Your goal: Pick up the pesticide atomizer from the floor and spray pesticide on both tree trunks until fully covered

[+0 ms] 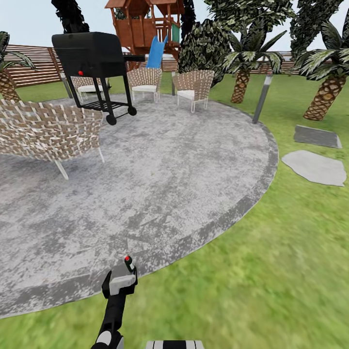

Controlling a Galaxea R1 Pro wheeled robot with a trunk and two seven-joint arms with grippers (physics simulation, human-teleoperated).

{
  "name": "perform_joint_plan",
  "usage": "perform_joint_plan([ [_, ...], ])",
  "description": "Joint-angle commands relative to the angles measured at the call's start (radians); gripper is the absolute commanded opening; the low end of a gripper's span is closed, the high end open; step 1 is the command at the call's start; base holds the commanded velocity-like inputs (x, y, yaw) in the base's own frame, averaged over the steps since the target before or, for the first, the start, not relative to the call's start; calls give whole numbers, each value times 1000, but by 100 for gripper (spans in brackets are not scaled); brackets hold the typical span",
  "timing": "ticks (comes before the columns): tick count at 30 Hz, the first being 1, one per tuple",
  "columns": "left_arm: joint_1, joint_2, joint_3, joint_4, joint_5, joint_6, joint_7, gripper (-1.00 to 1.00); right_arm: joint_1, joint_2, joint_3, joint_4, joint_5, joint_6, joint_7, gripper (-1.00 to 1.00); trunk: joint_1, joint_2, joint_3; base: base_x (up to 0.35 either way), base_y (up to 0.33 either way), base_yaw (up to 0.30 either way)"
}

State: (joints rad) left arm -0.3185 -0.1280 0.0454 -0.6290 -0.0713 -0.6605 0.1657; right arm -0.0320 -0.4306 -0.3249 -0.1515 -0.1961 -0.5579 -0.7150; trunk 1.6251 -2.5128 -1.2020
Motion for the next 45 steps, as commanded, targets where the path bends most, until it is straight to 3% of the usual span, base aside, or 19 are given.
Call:
perform_joint_plan([
  [1,-1,-1,4,1,-8,-3,3,100,0,0,7,0,-10,-3,-1,100,0,0,-1,115,93,0],
  [11,-1,16,4,8,-10,-4,-1,100,0,0,7,0,-10,-4,-1,100,0,0,-1,29,23,0],
  [15,-1,47,3,10,-13,-4,-9,100,0,0,7,0,-10,-3,-1,100,0,0,-1,2,1,0],
  [16,-1,72,3,9,-16,-2,-111,100,0,0,7,0,-10,-3,-1,100,0,0,-1,0,0,0],
  [20,-1,81,2,12,-17,0,-174,100,0,0,7,0,-10,-3,-1,100,0,0,-1,0,0,0],
  [30,-1,82,3,15,-12,1,-188,100,0,0,7,0,-10,-3,-1,100,0,0,-1,41,0,0],
  [32,-1,83,20,14,5,0,-187,100,0,0,8,0,-10,-3,-1,100,0,0,-1,11,0,0],
  [34,-1,83,55,14,50,0,-186,100,0,1,9,0,-9,-3,-1,100,0,0,-1,5,0,0],
  [36,-1,83,69,16,74,-1,-187,100,0,1,8,0,-9,-3,-1,100,0,0,-1,3,0,0],
  [41,-1,81,78,17,91,0,-189,100,0,1,8,0,-9,-3,-1,100,0,0,-1,1,0,0],
  [45,-1,51,79,17,78,1,-190,100,0,1,7,0,-9,-3,-1,100,0,0,-1,0,0,0],
])
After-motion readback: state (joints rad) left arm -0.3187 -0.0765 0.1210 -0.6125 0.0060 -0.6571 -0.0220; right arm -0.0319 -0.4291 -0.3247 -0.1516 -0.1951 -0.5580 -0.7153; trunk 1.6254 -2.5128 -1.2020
